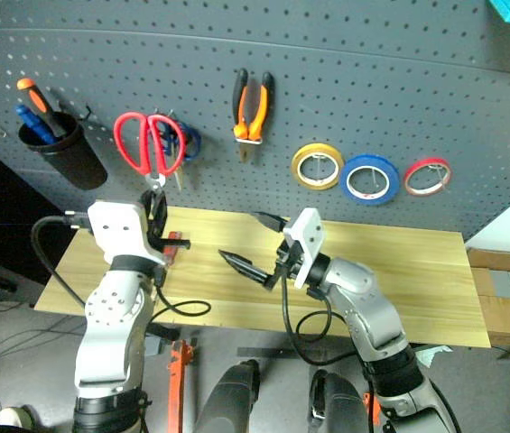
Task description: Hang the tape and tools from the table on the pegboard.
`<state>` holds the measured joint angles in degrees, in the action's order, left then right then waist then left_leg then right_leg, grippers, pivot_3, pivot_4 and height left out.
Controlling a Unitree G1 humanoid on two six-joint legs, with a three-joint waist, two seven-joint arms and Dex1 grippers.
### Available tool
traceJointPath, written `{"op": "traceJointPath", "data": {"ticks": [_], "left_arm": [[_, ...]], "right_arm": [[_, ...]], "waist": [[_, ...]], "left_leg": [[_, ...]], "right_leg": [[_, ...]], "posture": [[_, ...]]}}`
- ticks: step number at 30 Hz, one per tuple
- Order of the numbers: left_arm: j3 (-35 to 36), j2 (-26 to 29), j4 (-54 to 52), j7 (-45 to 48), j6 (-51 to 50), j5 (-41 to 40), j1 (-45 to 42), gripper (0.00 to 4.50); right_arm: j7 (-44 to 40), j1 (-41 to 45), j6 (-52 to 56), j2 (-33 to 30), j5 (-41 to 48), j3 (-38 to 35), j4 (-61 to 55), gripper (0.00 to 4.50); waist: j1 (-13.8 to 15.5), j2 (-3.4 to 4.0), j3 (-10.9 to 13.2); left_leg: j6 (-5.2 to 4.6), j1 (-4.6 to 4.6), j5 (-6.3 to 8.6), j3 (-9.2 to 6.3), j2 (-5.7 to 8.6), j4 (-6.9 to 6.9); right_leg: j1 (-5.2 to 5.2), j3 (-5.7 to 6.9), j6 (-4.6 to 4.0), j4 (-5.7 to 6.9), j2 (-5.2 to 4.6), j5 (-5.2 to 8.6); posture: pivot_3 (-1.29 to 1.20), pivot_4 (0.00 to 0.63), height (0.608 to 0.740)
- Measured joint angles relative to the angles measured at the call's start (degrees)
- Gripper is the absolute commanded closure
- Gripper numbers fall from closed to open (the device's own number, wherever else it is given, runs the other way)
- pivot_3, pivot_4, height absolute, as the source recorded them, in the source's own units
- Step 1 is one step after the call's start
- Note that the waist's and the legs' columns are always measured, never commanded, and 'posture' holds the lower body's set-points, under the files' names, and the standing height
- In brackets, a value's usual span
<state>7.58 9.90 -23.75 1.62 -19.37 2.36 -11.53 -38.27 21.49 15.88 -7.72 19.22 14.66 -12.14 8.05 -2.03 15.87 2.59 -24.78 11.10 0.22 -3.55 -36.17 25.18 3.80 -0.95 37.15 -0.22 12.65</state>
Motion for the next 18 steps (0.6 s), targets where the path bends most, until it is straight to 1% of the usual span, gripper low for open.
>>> {"op": "traceJointPath", "data": {"ticks": [4,10,12,13,18], "left_arm": [[0.9,0.4,4.2,0.3,-2.7,-0.7,-3.0,4.25],[2.5,1.7,9.4,2.0,-6.5,-4.0,-7.2,4.25],[2.7,2.3,10.3,2.3,-6.5,-4.2,-7.6,3.51],[2.9,2.7,10.8,2.6,-6.5,-4.3,-7.8,3.34],[2.7,3.6,11.0,3.3,-6.4,-4.5,-6.6,1.55]], "right_arm": [[0.6,0.0,0.3,-0.1,0.0,0.0,0.0,0.0],[0.8,0.0,0.3,-0.6,0.0,0.0,0.0,0.0],[0.9,0.0,0.3,-0.6,0.0,0.0,0.0,0.0],[0.9,0.0,0.3,-0.6,0.0,0.0,0.0,0.0],[1.1,0.1,0.3,-0.5,0.0,0.0,0.0,0.0]], "waist": [[-0.3,0.0,0.0],[-0.4,-0.01,0.0],[-0.5,-0.02,0.0],[-0.5,-0.01,0.0],[-0.5,-0.01,0.0]], "left_leg": [[0.0,0.01,-0.01,-0.02,-0.02,-0.02],[0.01,0.01,-0.01,0.0,-0.02,-0.05],[0.01,0.02,-0.02,0.01,-0.01,-0.06],[0.02,0.02,-0.02,0.01,-0.02,-0.05],[0.03,0.04,-0.02,0.02,-0.02,-0.07]], "right_leg": [[0.0,0.01,-0.01,0.04,0.04,-0.01],[0.0,-0.01,-0.02,0.07,0.05,-0.02],[0.0,-0.03,-0.03,0.08,0.04,-0.03],[0.0,-0.02,-0.03,0.08,0.04,-0.03],[-0.01,-0.05,-0.04,0.11,0.03,-0.03]], "posture": [[0.24,0.196,0.74],[0.24,0.2,0.74],[0.23,0.204,0.74],[0.23,0.204,0.74],[0.23,0.216,0.74]]}}
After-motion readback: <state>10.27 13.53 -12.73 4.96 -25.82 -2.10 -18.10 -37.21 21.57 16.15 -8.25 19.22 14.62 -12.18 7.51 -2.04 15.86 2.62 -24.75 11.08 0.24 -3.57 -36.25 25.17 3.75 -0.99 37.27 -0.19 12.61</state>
